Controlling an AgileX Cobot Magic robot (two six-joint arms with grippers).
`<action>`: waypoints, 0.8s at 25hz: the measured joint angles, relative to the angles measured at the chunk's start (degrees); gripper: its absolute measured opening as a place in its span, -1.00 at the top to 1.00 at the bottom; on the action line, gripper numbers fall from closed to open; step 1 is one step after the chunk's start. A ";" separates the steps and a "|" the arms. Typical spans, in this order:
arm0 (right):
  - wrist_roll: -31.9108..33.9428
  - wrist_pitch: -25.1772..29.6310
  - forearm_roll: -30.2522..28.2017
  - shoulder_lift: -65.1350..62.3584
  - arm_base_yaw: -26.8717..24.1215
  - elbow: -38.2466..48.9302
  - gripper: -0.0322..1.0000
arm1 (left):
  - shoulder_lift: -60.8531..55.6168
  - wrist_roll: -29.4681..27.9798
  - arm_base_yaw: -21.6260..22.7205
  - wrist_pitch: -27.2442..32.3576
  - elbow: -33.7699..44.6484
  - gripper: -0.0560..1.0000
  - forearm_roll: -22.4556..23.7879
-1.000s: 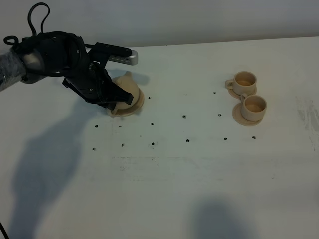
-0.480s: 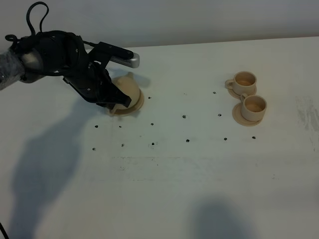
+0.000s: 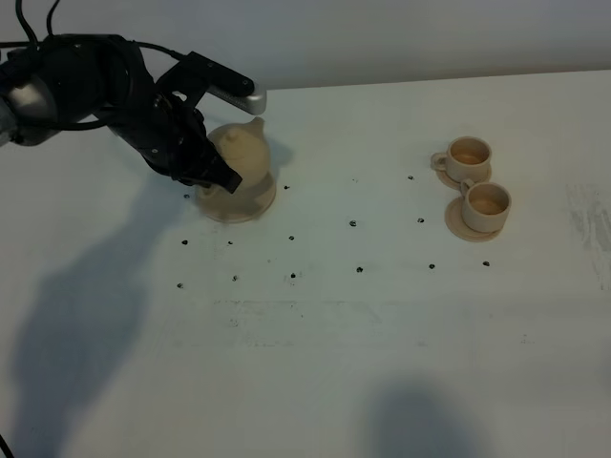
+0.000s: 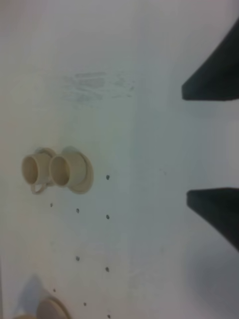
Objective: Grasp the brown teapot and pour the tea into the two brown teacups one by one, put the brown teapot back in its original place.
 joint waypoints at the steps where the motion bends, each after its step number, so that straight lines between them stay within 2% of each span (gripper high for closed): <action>1: 0.00 0.00 0.00 0.00 0.00 0.00 0.17 | 0.00 0.72 -0.06 0.10 -0.61 0.71 0.00; 8: 0.00 0.00 0.00 0.00 0.00 0.00 0.17 | 0.53 4.65 -0.78 1.32 -8.22 0.71 0.37; 20: 0.00 0.00 0.00 0.00 0.00 0.00 0.17 | 14.42 9.42 -5.13 9.69 -31.39 0.71 -0.28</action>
